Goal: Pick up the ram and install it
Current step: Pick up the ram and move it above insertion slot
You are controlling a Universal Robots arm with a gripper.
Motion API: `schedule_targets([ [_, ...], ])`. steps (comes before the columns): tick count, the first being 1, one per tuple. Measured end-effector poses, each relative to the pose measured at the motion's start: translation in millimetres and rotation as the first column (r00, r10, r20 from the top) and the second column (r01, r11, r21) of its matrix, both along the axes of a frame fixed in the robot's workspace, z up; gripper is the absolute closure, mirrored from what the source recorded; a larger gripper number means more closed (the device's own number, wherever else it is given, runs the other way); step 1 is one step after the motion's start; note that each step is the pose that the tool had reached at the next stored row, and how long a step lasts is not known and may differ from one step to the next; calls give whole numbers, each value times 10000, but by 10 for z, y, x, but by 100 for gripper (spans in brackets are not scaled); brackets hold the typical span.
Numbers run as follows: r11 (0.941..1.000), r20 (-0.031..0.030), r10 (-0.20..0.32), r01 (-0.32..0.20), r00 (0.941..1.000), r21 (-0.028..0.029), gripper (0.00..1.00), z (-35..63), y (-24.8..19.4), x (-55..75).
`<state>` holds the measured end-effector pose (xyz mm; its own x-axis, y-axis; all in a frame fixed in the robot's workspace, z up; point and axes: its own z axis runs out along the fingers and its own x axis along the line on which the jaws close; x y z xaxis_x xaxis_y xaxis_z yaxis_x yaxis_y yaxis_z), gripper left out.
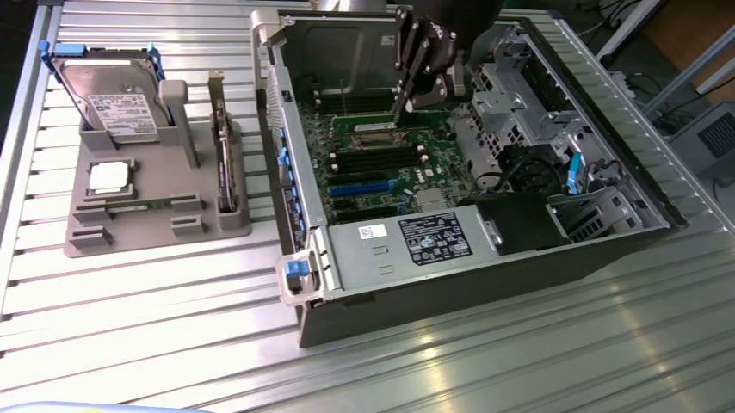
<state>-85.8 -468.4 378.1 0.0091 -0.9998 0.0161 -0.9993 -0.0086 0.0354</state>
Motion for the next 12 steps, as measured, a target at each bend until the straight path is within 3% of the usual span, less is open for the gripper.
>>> schedule_targets([
  [12,10000,0,0,0,10000,-10,87,-1,0,182],
])
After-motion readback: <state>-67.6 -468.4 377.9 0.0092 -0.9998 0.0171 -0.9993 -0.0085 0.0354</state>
